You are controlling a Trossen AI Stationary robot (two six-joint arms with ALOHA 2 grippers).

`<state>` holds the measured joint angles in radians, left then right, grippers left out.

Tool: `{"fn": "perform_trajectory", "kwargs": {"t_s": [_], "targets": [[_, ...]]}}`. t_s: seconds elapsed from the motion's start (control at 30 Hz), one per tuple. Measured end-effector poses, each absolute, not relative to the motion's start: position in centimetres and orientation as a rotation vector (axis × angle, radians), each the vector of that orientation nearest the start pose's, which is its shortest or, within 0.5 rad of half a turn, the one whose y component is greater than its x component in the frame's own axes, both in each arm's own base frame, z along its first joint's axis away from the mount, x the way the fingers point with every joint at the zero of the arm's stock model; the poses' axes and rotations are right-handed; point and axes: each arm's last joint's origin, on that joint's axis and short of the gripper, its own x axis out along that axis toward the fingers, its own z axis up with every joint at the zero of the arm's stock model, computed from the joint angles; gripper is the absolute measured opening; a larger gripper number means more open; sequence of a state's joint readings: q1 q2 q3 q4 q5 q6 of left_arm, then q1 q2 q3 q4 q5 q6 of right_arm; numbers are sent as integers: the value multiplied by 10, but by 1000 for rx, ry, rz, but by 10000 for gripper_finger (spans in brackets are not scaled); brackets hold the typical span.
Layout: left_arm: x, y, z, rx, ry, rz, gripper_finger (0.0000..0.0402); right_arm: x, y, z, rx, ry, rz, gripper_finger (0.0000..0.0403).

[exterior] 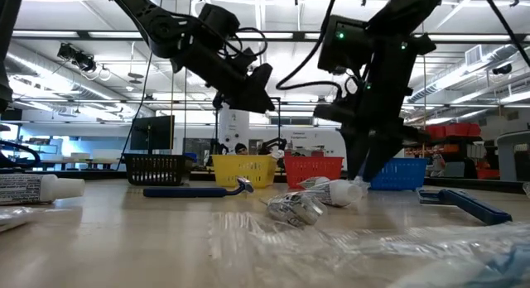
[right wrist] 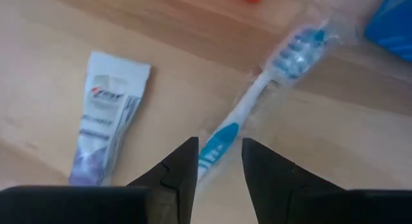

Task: Pick & Place Travel size toiletries
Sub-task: Put the blue toothbrush into the yellow bin

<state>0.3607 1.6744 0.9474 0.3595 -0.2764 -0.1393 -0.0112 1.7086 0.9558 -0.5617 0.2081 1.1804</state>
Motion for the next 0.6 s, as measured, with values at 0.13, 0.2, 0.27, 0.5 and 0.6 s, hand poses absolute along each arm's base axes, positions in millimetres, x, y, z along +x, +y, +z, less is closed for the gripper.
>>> {"fn": "perform_trajectory", "kwargs": {"t_s": [0.13,0.2,0.27,0.5,0.6], "targets": [[333,134,213,-140,341,653,165,302,-11,138,880,1040,-955,129],[333,134,213,-138,350,652,165,303,-10,132,870,1055,-967,128],[333,134,212,-133,362,648,165,305,-11,128,861,1070,-973,124],[332,133,211,-131,376,647,165,304,-12,126,849,1083,-971,71],[332,133,211,-130,376,647,165,304,-12,125,850,1086,-970,54]]}}
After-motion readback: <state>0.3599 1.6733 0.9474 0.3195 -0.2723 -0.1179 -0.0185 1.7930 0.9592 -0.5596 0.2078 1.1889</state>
